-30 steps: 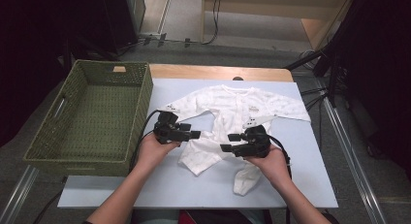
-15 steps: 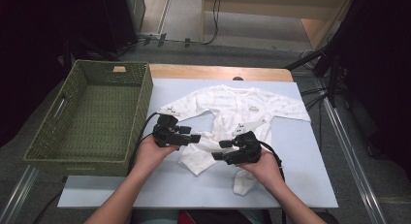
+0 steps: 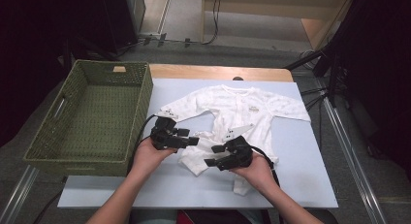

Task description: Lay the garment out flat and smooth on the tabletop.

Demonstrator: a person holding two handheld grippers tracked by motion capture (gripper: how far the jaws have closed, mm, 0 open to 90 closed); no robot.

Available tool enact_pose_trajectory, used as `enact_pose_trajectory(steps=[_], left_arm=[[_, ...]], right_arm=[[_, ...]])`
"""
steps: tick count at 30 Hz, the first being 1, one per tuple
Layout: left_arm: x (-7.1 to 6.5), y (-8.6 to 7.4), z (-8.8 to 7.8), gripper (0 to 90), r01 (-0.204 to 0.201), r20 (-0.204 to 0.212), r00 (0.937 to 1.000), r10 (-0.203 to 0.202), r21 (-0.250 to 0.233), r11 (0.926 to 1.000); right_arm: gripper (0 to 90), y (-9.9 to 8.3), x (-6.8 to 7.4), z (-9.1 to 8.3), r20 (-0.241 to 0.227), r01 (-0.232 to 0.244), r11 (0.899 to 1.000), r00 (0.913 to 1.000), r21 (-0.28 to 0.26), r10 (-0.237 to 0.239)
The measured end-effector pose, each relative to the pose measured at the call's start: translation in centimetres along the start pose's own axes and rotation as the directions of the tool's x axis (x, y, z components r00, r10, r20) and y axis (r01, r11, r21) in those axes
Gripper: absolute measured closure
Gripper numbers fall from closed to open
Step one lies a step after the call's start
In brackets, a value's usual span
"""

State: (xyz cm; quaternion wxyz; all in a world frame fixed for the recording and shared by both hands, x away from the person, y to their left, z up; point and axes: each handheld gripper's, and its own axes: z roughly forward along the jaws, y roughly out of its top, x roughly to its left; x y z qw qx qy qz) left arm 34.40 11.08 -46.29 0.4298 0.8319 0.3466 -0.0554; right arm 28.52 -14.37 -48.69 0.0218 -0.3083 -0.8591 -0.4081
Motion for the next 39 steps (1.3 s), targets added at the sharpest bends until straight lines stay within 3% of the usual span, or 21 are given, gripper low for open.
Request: enact_pose_trajectory(steps=[9,15,22,24,27,31,35,39], left_arm=[[0.2,-0.2,0.0,36.7,0.012,-0.022,0.9997,-0.012,0.0,0.9999],[0.3,-0.3,0.0,36.8,0.021,-0.02,0.9996,-0.021,-0.002,0.9998],[0.4,-0.3,0.0,36.8,0.033,-0.018,0.9993,-0.033,-0.003,0.9994],[0.3,-0.3,0.0,36.9,0.032,-0.019,0.9993,-0.032,0.0,0.9995],[0.3,-0.4,0.1,36.9,0.031,-0.02,0.9993,-0.031,0.009,0.9995],[0.2,-0.5,0.0,36.9,0.031,-0.014,0.9994,-0.031,0.015,0.9994],[-0.1,-0.7,-0.1,37.0,0.02,-0.004,0.9998,-0.02,0.021,0.9996],[-0.3,-1.0,-0.1,37.0,0.016,-0.002,0.9999,-0.015,0.029,0.9995]], right_arm=[[36.6,-0.1,0.3,1.4,-0.008,0.022,0.998,0.9997,0.053,-0.021],[38.3,-0.4,0.5,2.4,0.034,0.047,0.993,0.9981,0.105,-0.051],[62.1,-1.5,1.4,2.7,0.154,0.112,0.992,0.9808,0.059,-0.12],[70.3,-1.4,1.3,2.6,0.157,0.087,0.994,0.983,0.06,-0.096],[82.8,-1.3,1.0,2.5,0.129,0.059,0.996,0.9894,0.068,-0.067],[84.7,-1.3,0.6,2.3,0.088,0.027,0.997,0.9955,0.074,-0.034],[84.9,-1.4,0.1,1.8,0.004,-0.012,0.995,0.9999,0.103,0.012],[84.9,-1.6,0.3,1.4,-0.03,-0.006,0.993,0.9995,0.121,0.01]])
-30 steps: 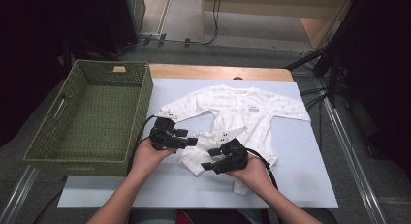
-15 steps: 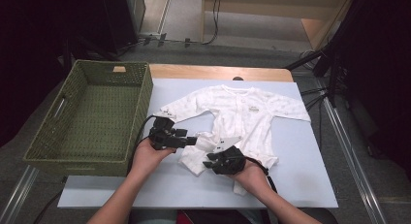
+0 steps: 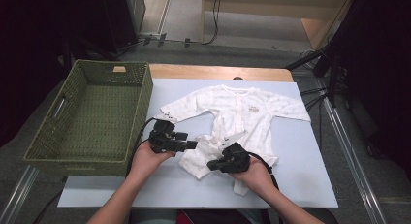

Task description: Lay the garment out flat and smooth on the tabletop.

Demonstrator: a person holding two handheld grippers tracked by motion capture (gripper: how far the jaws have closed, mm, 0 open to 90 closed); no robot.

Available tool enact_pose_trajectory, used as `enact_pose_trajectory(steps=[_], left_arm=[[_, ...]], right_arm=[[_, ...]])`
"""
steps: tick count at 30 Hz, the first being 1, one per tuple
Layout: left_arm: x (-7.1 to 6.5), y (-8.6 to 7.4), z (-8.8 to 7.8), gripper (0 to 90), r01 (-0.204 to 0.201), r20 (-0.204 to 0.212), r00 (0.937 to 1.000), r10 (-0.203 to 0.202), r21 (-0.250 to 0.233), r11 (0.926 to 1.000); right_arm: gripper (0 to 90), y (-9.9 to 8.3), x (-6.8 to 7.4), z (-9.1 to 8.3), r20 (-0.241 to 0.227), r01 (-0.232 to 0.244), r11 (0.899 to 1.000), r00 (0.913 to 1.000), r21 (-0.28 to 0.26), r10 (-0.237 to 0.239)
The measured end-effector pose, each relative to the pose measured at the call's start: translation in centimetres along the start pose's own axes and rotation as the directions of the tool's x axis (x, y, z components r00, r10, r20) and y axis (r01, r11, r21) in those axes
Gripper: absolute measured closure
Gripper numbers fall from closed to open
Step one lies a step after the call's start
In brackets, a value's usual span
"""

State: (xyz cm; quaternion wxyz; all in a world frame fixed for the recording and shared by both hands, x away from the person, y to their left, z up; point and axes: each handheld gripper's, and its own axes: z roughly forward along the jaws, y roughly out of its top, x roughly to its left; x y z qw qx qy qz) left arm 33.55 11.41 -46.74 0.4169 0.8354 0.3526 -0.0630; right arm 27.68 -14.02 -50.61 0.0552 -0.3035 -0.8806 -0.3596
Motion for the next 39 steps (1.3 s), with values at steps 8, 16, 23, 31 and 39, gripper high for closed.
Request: enact_pose_trajectory(steps=[8,16,23,31,39], left_arm=[[-0.1,-1.3,0.6,37.8,-0.005,-0.008,0.9999,0.006,0.057,0.9983],[0.0,-2.5,0.7,40.9,0.007,-0.017,0.9998,-0.006,0.082,0.9966],[-0.1,-3.6,0.8,44.6,0.015,-0.034,0.9993,-0.011,0.115,0.9932],[-0.4,-4.5,1.3,68.6,-0.001,0.0,1.0,0.001,0.107,0.9942],[-0.8,-4.6,1.5,87.9,0.021,0.045,0.9986,-0.028,0.14,0.9899]], right_arm=[[84.9,-0.6,0.1,-0.6,0.003,0.017,1.0,0.9999,-0.005,-0.017],[84.8,-0.7,0.1,-0.5,0.005,0.007,1.0,1.0,0.001,-0.007],[84.6,-0.8,0.1,-0.5,0.01,0.016,1.0,0.9998,-0.009,-0.016],[84.6,-0.8,0.0,-0.4,0.008,0.012,1.0,0.9999,-0.011,-0.012],[84.6,-0.8,0.0,-0.8,0.001,0.01,1.0,0.9999,-0.008,-0.01]])
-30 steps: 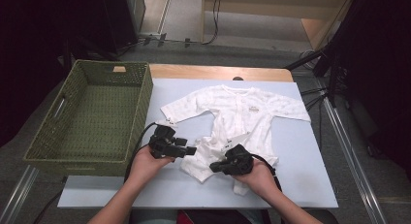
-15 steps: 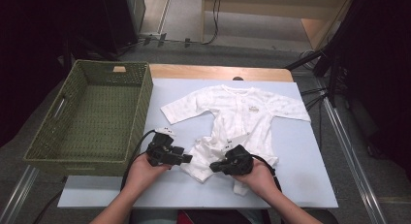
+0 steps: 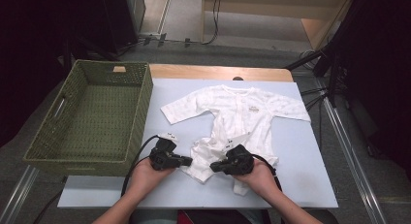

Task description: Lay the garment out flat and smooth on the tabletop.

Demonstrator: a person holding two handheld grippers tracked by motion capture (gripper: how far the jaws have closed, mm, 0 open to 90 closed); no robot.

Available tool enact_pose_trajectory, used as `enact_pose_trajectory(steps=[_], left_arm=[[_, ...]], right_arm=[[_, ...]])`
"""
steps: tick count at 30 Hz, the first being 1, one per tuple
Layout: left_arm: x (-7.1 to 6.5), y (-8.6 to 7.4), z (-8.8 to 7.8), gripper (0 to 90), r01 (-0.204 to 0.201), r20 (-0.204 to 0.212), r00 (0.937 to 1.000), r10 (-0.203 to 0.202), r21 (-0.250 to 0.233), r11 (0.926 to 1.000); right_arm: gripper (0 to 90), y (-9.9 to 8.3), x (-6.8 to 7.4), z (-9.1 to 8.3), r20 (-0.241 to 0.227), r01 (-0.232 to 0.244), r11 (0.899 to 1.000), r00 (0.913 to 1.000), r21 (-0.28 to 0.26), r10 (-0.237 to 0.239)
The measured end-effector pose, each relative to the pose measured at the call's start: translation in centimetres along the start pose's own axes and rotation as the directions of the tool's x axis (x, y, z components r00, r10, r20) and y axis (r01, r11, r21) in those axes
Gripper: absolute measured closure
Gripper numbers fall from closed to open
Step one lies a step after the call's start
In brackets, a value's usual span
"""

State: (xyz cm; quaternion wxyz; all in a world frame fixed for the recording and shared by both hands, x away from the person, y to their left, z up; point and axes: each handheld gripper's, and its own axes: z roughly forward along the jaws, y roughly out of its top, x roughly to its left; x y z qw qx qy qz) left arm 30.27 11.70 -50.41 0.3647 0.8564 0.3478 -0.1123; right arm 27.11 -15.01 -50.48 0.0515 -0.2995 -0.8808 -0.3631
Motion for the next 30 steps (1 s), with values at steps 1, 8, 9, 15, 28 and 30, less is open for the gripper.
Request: enact_pose_trajectory(steps=[1,8,9,15,28,30], left_arm=[[-0.2,0.0,-0.2,87.9,0.0,0.005,1.0,0.0,0.001,1.0],[-1.9,-0.8,-2.0,87.7,-0.015,0.046,0.9988,0.017,-0.04,0.9991],[-2.2,-1.0,-2.2,87.7,-0.018,0.049,0.9986,0.02,-0.044,0.9989],[-3.5,-2.4,-3.2,87.6,-0.027,0.06,0.9978,0.029,-0.04,0.9988],[-5.3,-4.8,-4.1,76.0,-0.046,0.074,0.9962,0.047,-0.005,0.9989],[-5.0,-4.8,-4.3,69.7,-0.037,0.08,0.996,0.039,-0.019,0.9991]], right_arm=[[84.7,0.0,0.1,-0.1,-0.003,-0.005,1.0,1.0,0.0,0.005],[84.7,-0.6,1.0,-1.7,-0.032,-0.004,0.999,0.9995,-0.033,0.003],[84.7,-0.6,1.2,-1.9,-0.041,-0.003,0.999,0.9992,-0.035,0.001],[84.7,-1.0,2.8,-1.8,-0.075,0.029,0.999,0.9967,-0.022,-0.031],[73.8,-2.0,4.9,-2.1,-0.153,0.051,0.999,0.9869,-0.008,-0.052],[67.0,-2.0,4.7,-2.3,-0.15,0.046,0.999,0.9875,-0.015,-0.048]])
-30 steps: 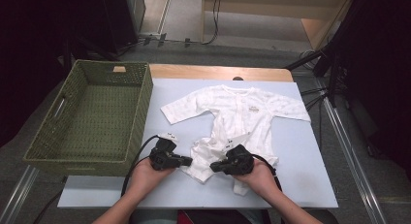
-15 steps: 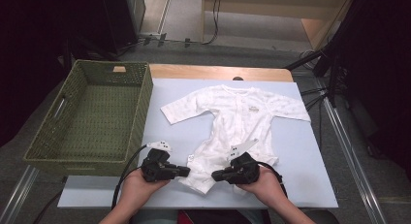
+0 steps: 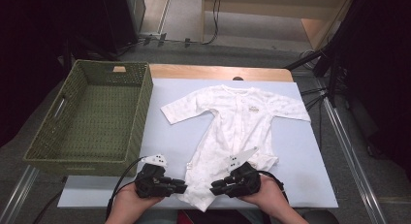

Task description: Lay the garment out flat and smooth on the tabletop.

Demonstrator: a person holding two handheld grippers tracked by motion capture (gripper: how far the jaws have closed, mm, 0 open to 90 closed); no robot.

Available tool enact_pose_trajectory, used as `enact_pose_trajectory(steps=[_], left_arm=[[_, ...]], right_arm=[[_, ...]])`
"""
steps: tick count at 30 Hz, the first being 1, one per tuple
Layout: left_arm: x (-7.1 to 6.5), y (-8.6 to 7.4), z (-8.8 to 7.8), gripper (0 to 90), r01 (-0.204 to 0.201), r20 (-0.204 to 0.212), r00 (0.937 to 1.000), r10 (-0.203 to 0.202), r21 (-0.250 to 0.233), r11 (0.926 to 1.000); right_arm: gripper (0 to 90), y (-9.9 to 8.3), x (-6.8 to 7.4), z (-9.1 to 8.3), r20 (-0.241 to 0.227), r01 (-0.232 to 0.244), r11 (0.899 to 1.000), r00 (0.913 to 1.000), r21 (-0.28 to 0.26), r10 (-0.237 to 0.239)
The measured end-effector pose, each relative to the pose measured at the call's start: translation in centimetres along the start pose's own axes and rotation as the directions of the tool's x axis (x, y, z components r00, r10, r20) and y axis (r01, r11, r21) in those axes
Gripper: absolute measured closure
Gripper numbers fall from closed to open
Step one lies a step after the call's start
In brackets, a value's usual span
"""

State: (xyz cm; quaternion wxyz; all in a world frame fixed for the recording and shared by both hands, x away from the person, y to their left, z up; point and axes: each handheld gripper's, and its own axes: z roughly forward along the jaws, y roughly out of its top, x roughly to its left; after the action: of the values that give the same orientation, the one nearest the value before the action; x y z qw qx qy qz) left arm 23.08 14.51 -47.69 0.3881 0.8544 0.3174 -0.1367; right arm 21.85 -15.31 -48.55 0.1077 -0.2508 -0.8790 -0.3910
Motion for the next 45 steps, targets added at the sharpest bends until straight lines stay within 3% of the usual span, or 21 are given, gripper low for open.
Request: enact_pose_trajectory(steps=[1,4,18,33,45], left_arm=[[0.1,0.0,-0.1,66.6,0.01,0.002,1.0,-0.01,-0.014,0.9999],[0.5,0.1,-0.2,61.4,0.013,-0.013,0.9998,-0.013,-0.02,0.9997],[1.2,1.2,0.7,39.1,-0.014,-0.046,0.9989,0.011,-0.062,0.998],[1.4,2.9,1.6,37.7,-0.06,-0.049,0.9972,0.057,-0.07,0.9957],[1.5,4.3,3.2,36.3,-0.101,-0.021,0.9948,0.1,-0.044,0.994]], right_arm=[[60.0,0.0,-0.1,-0.1,0.005,-0.001,1.0,1.0,-0.01,0.001],[53.1,0.1,-0.5,-0.5,0.022,-0.003,0.999,0.9997,-0.034,0.004],[39.7,-1.0,-2.2,-2.4,0.087,-0.042,0.996,0.995,-0.08,0.049],[38.5,-2.8,-3.2,-5.3,0.171,-0.086,0.987,0.9793,-0.133,0.109],[38.5,-4.9,-3.8,-7.7,0.241,-0.143,0.975,0.9532,-0.173,0.182]])
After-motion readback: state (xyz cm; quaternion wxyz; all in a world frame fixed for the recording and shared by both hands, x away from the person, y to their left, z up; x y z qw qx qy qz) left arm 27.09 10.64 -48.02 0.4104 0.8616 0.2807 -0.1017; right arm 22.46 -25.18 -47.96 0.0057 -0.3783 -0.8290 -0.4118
